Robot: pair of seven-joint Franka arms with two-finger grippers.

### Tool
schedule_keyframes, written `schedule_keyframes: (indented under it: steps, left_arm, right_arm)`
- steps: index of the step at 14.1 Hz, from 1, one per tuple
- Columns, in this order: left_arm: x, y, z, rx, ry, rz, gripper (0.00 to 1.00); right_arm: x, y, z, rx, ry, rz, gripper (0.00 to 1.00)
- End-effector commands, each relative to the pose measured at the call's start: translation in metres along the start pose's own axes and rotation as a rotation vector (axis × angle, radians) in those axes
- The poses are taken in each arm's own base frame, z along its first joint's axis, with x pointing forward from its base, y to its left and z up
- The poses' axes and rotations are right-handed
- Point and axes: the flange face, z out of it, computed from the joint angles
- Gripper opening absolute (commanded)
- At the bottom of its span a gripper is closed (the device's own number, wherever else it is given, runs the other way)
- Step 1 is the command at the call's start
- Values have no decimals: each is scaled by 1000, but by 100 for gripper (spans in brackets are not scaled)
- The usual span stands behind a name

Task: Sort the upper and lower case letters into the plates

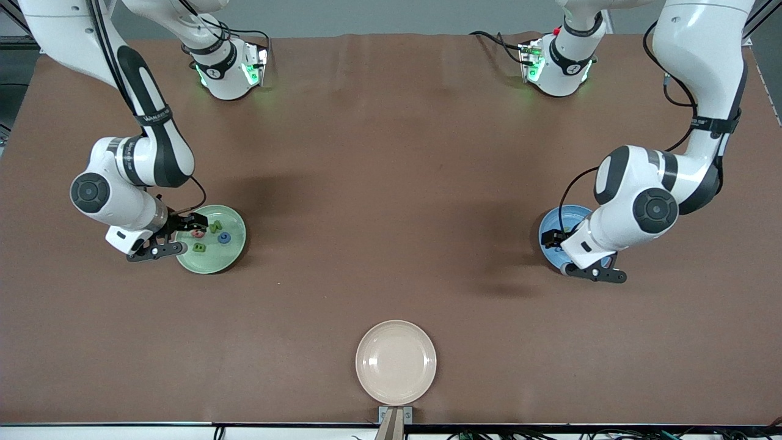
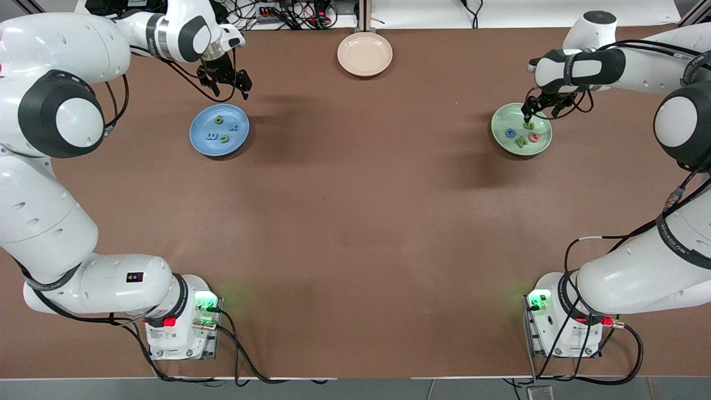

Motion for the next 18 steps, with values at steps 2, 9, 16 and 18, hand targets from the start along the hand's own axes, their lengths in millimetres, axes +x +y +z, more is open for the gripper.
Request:
schedule_keyframes:
  steps: [2, 9, 16, 18]
  left_arm:
    - [-12, -15, -36, 0, 5, -3, 100]
    - [-69, -61, -190, 13, 110, -125, 100]
    - [-117, -85, -312, 7, 128, -173, 100]
    - [-124, -102, -325, -22, 144, -172, 100]
  right_arm:
    - [11, -1, -90, 15, -64, 49, 100]
    - [10, 42, -240, 17, -130, 127, 100]
    - [-1, 76, -269, 37, -105, 109, 100]
    - [-3, 86, -270, 46, -100, 115, 100]
